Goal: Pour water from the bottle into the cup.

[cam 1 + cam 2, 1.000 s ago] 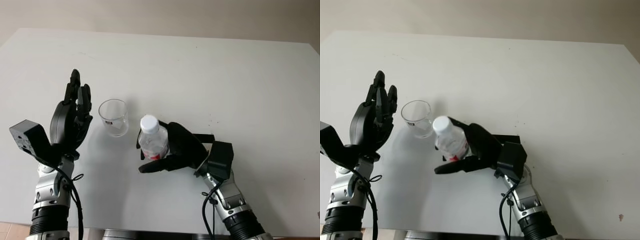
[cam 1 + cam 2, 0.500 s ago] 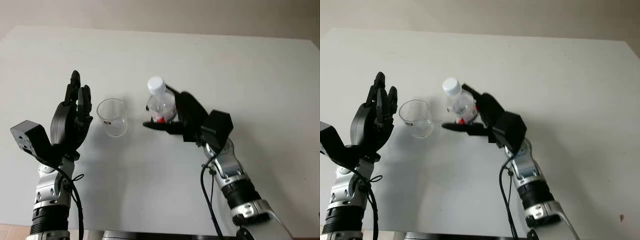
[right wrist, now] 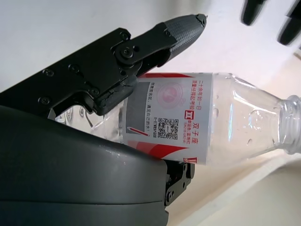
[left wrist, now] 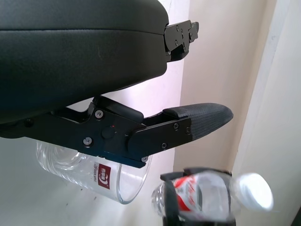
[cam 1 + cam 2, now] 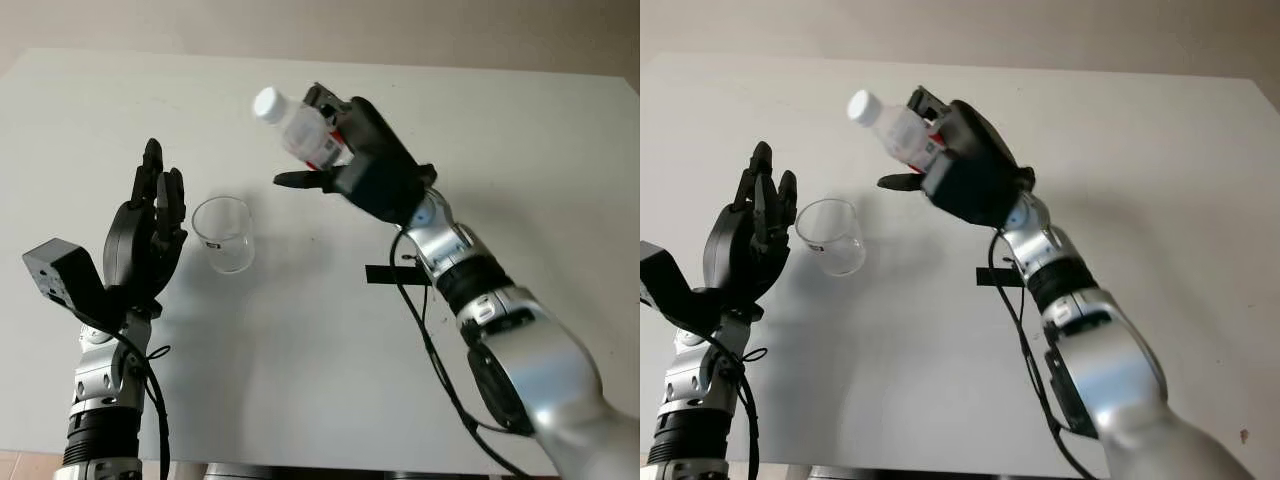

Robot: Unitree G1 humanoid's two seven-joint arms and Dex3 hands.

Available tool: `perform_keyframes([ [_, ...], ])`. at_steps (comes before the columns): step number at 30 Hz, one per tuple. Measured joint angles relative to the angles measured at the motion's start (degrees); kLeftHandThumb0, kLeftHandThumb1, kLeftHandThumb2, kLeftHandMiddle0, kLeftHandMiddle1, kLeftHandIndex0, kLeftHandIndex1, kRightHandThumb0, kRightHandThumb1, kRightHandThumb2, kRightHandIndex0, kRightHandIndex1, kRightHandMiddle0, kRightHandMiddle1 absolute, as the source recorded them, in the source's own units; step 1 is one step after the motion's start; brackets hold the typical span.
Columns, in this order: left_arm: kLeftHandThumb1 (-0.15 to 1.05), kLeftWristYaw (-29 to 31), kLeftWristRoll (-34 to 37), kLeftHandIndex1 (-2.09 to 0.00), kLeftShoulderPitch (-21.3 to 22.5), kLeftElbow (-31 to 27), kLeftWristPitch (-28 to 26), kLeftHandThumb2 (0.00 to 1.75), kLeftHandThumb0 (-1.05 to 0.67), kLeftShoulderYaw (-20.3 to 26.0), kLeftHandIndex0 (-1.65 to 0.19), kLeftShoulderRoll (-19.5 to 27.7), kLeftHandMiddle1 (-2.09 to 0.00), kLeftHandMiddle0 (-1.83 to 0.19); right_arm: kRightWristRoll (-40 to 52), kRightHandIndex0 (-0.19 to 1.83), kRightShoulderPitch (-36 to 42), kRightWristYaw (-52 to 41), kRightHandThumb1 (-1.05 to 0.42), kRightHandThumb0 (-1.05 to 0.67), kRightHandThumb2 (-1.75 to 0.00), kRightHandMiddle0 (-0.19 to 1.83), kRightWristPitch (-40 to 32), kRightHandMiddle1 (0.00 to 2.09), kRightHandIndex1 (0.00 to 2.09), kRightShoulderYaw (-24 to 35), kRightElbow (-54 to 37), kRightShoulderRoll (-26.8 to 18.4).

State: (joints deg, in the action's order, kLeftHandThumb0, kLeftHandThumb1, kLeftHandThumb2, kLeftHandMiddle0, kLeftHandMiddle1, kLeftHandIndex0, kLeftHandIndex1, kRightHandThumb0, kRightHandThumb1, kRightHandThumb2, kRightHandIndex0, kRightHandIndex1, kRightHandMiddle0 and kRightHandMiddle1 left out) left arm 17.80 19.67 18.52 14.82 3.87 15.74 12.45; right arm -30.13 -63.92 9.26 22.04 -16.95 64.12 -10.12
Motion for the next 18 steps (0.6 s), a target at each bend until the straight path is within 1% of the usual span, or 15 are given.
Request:
perform_keyframes([
  [3, 1.05, -0.34, 0.00, 0.00, -0.01, -0.04, 0.00, 0.68, -0.76, 0.01, 0.19, -0.08, 0.00, 0.19, -4.13, 1.10, -2.37, 3.30, -1.03, -0.16, -0.15, 0.77, -0.04, 2.09, 2.09, -3.52, 2.68, 0.01],
  [5, 1.05, -0.52, -0.01, 0.00, -0.01, -0.10, 0.00, 0.67, -0.75, 0.01, 0.19, -0.26, 0.00, 0.19, -6.74, 1.09, -3.56, 5.48, -1.02, -0.16, -0.14, 0.70, -0.09, 2.09, 2.09, -5.86, 3.97, 0.03],
  [10, 1.05, -0.82, -0.03, 0.00, -0.03, -0.25, -0.01, 0.67, -0.75, -0.03, 0.19, -0.67, 0.00, 0.19, -10.34, 1.05, -6.09, 8.92, -1.02, -0.19, -0.13, 0.53, -0.07, 2.09, 2.09, -9.57, 6.05, 0.10],
  [12, 1.05, -0.95, -0.16, 0.00, -0.03, -0.36, -0.01, 0.68, -0.75, -0.14, 0.19, -0.79, 0.00, 0.19, -12.19, 1.08, -6.51, 10.81, -1.04, -0.20, -0.13, 0.52, 0.06, 2.09, 2.09, -11.34, 6.27, 0.11],
  [15, 1.05, -1.11, -0.33, 0.00, -0.04, -0.49, 0.00, 0.68, -0.75, -0.27, 0.19, -0.86, 0.00, 0.19, -14.63, 1.12, -6.95, 13.44, -1.05, -0.22, -0.21, 0.52, 0.72, 2.09, 2.09, -13.80, 6.87, 0.13],
  [18, 1.05, -1.11, -0.27, 0.00, -0.04, -0.49, 0.00, 0.67, -0.75, -0.26, 0.19, -0.92, 0.00, 0.19, -16.46, 1.13, -7.41, 15.92, -1.05, -0.23, -0.23, 0.53, 1.30, 2.09, 2.09, -15.70, 7.45, 0.09],
])
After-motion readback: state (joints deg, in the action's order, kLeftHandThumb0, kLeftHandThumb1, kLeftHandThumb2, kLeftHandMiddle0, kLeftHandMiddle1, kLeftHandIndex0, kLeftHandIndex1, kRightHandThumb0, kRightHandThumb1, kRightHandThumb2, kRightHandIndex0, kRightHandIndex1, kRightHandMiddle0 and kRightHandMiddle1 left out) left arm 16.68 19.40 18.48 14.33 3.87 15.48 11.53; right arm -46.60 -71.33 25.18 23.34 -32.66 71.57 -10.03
